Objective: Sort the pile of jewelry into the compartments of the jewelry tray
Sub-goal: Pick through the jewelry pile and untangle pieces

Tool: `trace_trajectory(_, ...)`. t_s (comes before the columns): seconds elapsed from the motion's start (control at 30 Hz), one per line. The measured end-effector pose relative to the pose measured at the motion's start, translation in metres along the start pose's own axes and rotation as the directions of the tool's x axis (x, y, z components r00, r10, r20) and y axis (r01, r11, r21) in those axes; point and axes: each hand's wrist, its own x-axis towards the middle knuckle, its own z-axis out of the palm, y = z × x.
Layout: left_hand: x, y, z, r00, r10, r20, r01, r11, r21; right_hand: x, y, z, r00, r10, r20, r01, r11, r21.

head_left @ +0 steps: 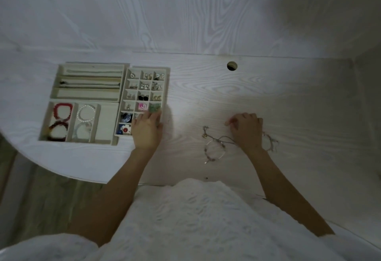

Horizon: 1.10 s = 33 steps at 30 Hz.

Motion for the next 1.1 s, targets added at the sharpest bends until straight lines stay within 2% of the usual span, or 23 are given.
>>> trace_trajectory(0.1, -0.001, -0.002, 0.000, 1.000, 0.015, -0.018, -0.016, 1.000, -0.003, 0.004, -0.014, 0.000, 0.998, 0.055, 0.033, -0.058, 0.992, 0.113)
trace_trajectory(0.27, -0.001, -0.004, 0.000, 1.000, 0.016, -0.025, -0.016, 1.000, -0.007, 0.012, -0.027, -0.007, 0.993, 0.063, 0.095, -0.094, 0.924, 0.370)
trace_trajectory(0.43, -0.001, -0.008, 0.003, 0.998, 0.060, -0.029, -0.060, 0.998, -0.004, 0.019, -0.040, -0.011, 0.987, 0.002, 0.158, -0.044, 0.965, 0.260)
trace_trajectory(0.57, 0.000, -0.029, 0.006, 0.969, 0.205, -0.139, -0.218, 0.973, -0.081, 0.029, -0.077, -0.019, 0.980, -0.153, 0.124, 0.105, 0.938, 0.331)
trace_trajectory(0.63, -0.003, -0.043, 0.003, 0.968, 0.160, -0.193, -0.190, 0.971, -0.147, 0.038, -0.105, -0.019, 0.959, -0.264, 0.103, 0.211, 0.908, 0.363)
trace_trajectory(0.7, -0.006, -0.056, -0.001, 0.974, 0.026, -0.226, -0.075, 0.975, -0.210, 0.048, -0.134, -0.013, 0.928, -0.355, 0.113, 0.286, 0.874, 0.393)
trace_trajectory(0.8, -0.004, -0.074, -0.007, 0.967, -0.128, -0.218, 0.070, 0.964, -0.258, 0.059, -0.177, 0.000, 0.882, -0.436, 0.181, 0.316, 0.829, 0.461)
trace_trajectory(0.93, 0.011, -0.089, -0.010, 0.965, -0.142, -0.221, 0.075, 0.956, -0.285, 0.068, -0.223, 0.018, 0.825, -0.526, 0.206, 0.387, 0.793, 0.470)
trace_trajectory(1.1, 0.017, -0.093, -0.008, 0.970, -0.116, -0.213, 0.053, 0.959, -0.279, 0.069, -0.242, 0.032, 0.782, -0.615, 0.106, 0.571, 0.773, 0.276)
